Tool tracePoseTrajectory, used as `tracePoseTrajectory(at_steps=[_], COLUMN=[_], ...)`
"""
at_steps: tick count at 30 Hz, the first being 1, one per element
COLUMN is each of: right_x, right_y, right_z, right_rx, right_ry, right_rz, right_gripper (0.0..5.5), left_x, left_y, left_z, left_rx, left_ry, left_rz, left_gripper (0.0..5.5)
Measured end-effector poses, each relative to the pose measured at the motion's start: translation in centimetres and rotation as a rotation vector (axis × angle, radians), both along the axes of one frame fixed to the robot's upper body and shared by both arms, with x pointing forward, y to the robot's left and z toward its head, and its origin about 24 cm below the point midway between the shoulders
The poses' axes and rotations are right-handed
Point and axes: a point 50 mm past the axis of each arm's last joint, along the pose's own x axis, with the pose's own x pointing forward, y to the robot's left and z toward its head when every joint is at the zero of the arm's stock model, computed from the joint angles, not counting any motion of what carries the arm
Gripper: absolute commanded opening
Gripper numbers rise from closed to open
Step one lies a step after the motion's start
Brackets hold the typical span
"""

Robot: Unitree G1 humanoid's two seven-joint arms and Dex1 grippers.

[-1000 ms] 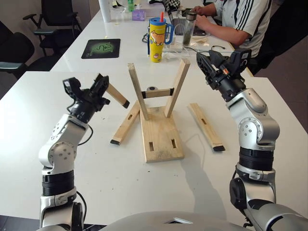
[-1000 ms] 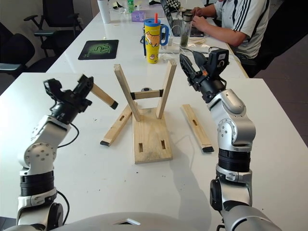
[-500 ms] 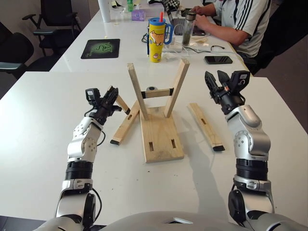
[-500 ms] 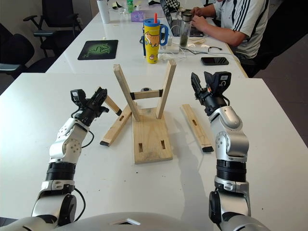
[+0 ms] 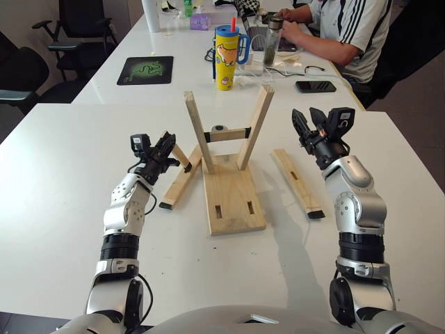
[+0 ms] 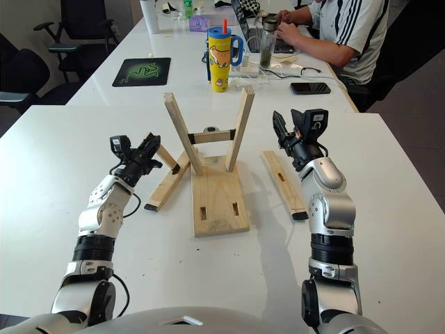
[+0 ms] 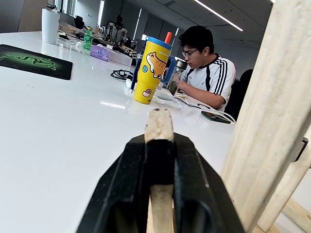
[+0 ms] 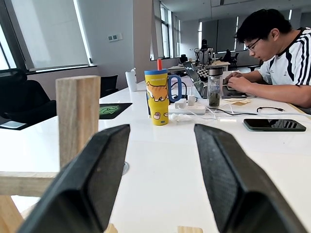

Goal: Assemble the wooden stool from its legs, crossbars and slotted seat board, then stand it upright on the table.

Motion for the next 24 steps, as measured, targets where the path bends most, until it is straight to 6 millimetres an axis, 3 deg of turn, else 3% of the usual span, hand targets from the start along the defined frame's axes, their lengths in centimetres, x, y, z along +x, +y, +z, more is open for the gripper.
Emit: tracePoseTrajectory(at_steps=[7, 13, 24], right_x=[0.0, 0.0, 0.0], right_y=[0.0, 0.0, 0.0], right_z=[0.0, -0.2, -0.3], right_rx=[-0.001, -0.001, -0.002], right_ry=[0.000, 0.008, 0.010], right_rz=[0.005, 0.004, 0.003], right_gripper=[2.45, 2.45, 2.45], left_x=[0.4, 0.5, -0.4], left_y=[0.1, -0.6, -1.4], left_z=[-0.2, 0.1, -0.3], left_rx=[0.031, 0.174, 0.215], left_ry=[-0.011, -0.053, -0.036], left_rz=[0.003, -0.003, 0.148], left_gripper=[0.43, 0.43, 0.43])
